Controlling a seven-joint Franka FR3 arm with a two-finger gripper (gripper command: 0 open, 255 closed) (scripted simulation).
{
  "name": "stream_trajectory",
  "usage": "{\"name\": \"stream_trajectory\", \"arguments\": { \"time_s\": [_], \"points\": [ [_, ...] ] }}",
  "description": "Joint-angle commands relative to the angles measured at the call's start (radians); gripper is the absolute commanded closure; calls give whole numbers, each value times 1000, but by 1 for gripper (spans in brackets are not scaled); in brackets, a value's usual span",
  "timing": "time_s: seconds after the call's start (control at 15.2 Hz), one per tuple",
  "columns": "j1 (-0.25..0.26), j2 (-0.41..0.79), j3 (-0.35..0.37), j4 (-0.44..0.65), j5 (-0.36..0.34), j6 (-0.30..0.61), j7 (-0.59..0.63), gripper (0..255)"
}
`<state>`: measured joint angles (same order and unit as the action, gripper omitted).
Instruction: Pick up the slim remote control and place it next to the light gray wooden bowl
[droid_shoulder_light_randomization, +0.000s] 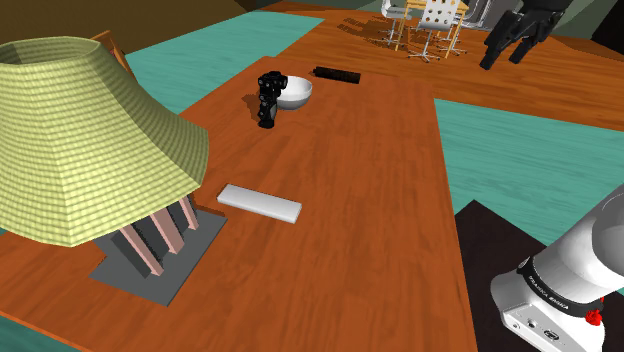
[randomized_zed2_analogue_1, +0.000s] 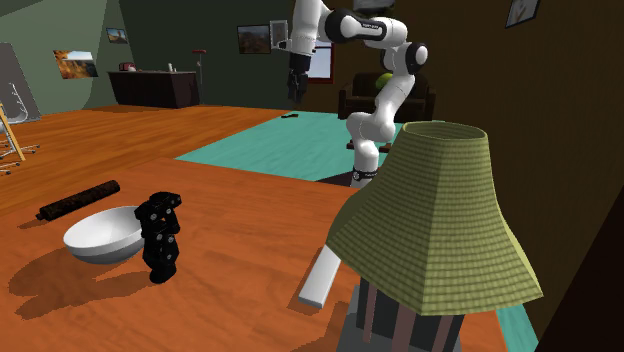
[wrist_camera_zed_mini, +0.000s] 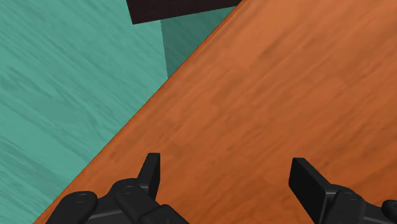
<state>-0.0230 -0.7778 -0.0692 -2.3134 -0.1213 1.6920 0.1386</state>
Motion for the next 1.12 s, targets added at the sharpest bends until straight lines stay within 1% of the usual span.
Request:
{"name": "stream_trajectory", "arguments": {
  "time_s": [0.0,0.53,1.06],
  "points": [
    [0,0,0,0,0,0,0,0],
    [78,184,76,5,56,146,32,0],
    [146,397,154,64,93,271,57,0]
  ]
}}
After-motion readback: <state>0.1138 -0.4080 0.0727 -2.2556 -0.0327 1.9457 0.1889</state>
